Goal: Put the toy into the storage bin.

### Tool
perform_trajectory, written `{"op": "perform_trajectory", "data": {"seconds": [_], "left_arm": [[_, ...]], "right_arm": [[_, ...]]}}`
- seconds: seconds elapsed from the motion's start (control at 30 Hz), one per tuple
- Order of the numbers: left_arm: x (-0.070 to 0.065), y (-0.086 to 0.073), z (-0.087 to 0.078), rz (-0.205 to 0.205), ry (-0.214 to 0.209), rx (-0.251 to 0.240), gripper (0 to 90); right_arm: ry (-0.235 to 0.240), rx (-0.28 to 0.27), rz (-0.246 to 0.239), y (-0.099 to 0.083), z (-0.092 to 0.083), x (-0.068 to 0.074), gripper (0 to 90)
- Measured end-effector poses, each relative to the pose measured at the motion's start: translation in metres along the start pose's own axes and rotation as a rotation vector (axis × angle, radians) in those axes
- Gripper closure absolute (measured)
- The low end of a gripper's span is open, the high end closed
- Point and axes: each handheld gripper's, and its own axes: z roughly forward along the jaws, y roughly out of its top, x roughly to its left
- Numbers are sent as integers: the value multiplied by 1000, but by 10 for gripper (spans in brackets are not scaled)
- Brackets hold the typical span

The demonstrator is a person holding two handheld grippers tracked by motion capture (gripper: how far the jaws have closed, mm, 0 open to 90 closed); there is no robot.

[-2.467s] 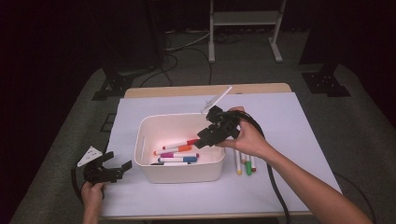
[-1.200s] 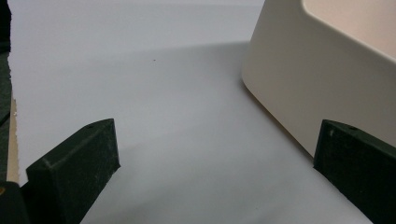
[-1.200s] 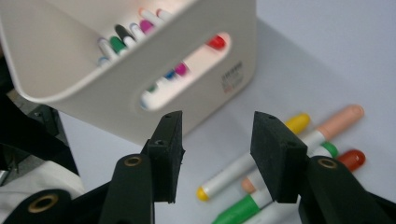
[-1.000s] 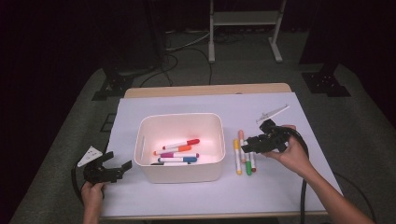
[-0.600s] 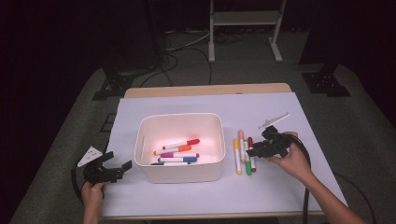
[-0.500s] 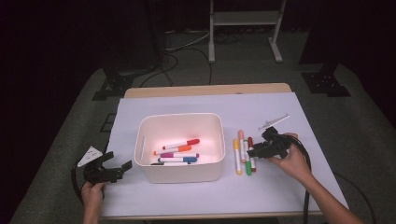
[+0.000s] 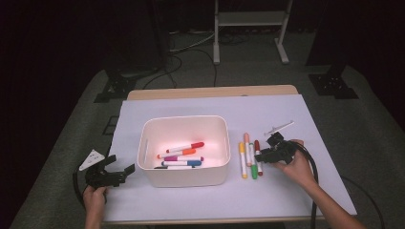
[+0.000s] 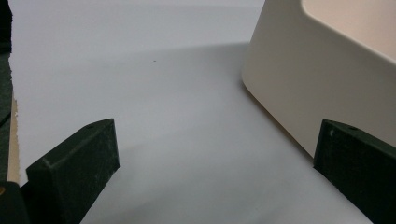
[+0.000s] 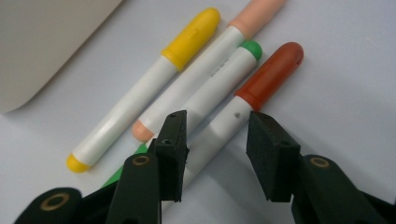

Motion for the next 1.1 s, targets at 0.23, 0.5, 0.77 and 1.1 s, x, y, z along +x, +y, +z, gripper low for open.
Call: {"op": "perform_trajectory", "data": {"seconds": [0.23,0.5,0.77,1.1], "left_arm": [[0,0,0,-1,0,0,0],[0,0,0,-1,1,2,0],[0,0,0,-1,0,2,0],[0,0,1,-1,2,5,0]], "right_arm": [[-75,8,13,-8,-5,-6,594],[-117,16,62,-23,-13,-18,658],[-127,7,91,-30,-18,-25,753],[-35,-24,110,-32,-31,-22,760]]}}
